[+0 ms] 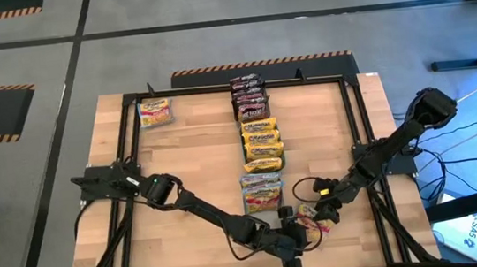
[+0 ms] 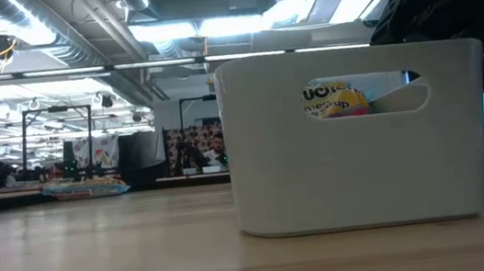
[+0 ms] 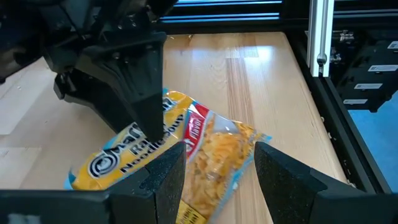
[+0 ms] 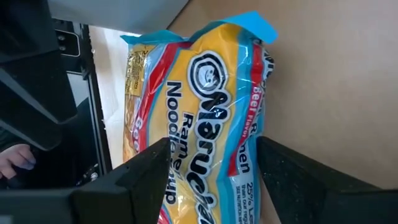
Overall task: Sort Maruchan noodles
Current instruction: Put the blue noodle pack into the gray bin
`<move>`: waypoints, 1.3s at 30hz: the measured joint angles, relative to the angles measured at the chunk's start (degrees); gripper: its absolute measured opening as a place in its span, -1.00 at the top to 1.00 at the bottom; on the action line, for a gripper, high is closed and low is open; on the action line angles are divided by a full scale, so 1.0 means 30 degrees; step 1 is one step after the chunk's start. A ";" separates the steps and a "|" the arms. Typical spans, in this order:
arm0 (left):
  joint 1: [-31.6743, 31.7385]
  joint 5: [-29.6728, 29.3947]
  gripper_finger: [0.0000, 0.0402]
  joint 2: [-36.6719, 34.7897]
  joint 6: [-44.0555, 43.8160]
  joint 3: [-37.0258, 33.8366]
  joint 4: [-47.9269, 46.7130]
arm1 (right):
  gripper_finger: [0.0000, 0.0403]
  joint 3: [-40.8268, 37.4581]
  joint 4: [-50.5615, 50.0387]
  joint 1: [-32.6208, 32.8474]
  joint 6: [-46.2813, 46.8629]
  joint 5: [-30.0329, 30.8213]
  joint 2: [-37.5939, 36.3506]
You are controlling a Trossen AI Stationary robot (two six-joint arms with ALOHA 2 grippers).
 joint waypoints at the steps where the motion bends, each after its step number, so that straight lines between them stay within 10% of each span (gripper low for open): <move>1: -0.0005 0.0000 0.08 0.0000 0.0000 -0.0007 0.0000 | -0.21 0.0106 0.0151 0.0000 -0.0044 -0.0033 0.0258; 8: -0.0004 0.0026 0.08 0.0007 0.0000 -0.0007 -0.0007 | -0.03 0.0631 0.1041 0.0007 -0.0194 -0.0245 0.1771; 18: -0.0006 -0.0015 0.08 0.0024 0.0000 -0.0022 0.0120 | 0.92 0.0753 0.1222 0.0012 -0.0467 -0.0082 0.2033; 32: -0.0759 0.0020 0.08 -0.0045 0.0419 0.1861 -0.0538 | 0.99 0.2875 -0.1084 0.0043 -0.3228 0.0135 0.1902; 39: -0.2160 -0.1626 0.08 -0.0369 0.1372 0.5892 -0.6699 | 1.00 0.6109 -0.6895 0.1281 -0.4381 0.1332 0.1883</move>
